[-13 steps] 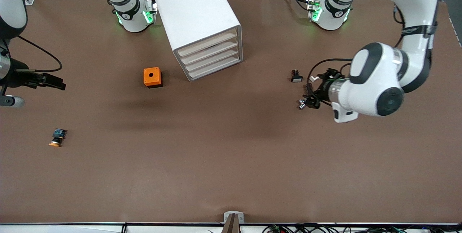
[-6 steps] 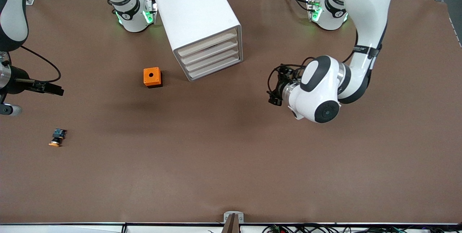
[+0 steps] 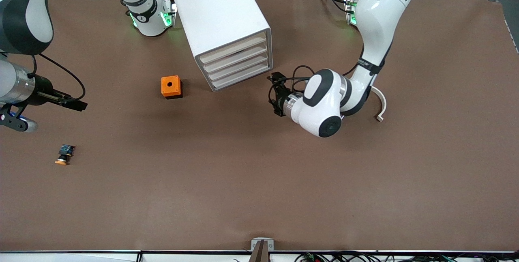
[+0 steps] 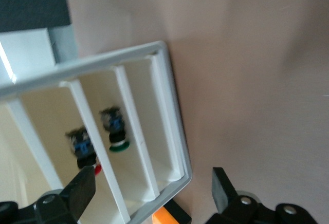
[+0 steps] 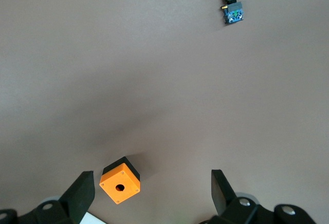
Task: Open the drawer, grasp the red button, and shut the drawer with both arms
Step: 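Pull the drawer open with the left gripper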
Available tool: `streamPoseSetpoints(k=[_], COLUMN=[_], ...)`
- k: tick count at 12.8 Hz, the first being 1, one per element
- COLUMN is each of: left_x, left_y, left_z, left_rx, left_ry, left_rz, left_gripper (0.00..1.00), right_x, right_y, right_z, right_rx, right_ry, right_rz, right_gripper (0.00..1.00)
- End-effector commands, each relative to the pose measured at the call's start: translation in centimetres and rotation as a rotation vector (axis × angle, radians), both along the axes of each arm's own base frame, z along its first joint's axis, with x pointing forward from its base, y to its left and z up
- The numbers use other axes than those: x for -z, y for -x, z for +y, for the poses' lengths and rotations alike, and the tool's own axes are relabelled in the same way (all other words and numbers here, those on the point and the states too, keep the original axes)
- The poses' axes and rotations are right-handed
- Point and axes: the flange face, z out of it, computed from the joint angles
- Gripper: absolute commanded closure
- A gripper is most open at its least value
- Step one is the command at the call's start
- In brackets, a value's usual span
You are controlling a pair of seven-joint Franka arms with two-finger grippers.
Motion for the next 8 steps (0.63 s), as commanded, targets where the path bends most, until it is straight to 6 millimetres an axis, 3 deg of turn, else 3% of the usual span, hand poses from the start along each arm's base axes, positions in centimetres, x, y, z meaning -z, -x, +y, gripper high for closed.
streamPoseSetpoints(k=[1, 3, 4, 6, 8], left_x=[0.3, 1.8, 2.0, 3.0, 3.0], left_y=[0.0, 2.1, 2.9, 5.1, 6.9], left_z=[-1.2, -3.4, -4.1, -5.2, -5.9], left_rx=[-0.106, -0.124, -0.110, -0.048, 0.016], left_ry=[0.010, -0.048, -0.061, -0.079, -0.088], left_rz=[0.113, 0.188, 0.204, 0.263, 0.315], left_gripper=[0.00, 0.13, 0.13, 0.25, 0.31], right_x=[-0.4, -0.4, -0.4, -0.4, -0.4], right_y=[0.0, 0.1, 0.0, 0.1, 0.1], right_z=[-0.1, -0.1, 0.0, 0.0, 0.0], right_rx=[0.025, 0.028, 0.029, 0.030, 0.030], right_ry=[0.000, 0.001, 0.001, 0.000, 0.000], right_rz=[0.004, 0.006, 0.006, 0.007, 0.007], right_gripper=[0.00, 0.00, 0.00, 0.00, 0.00])
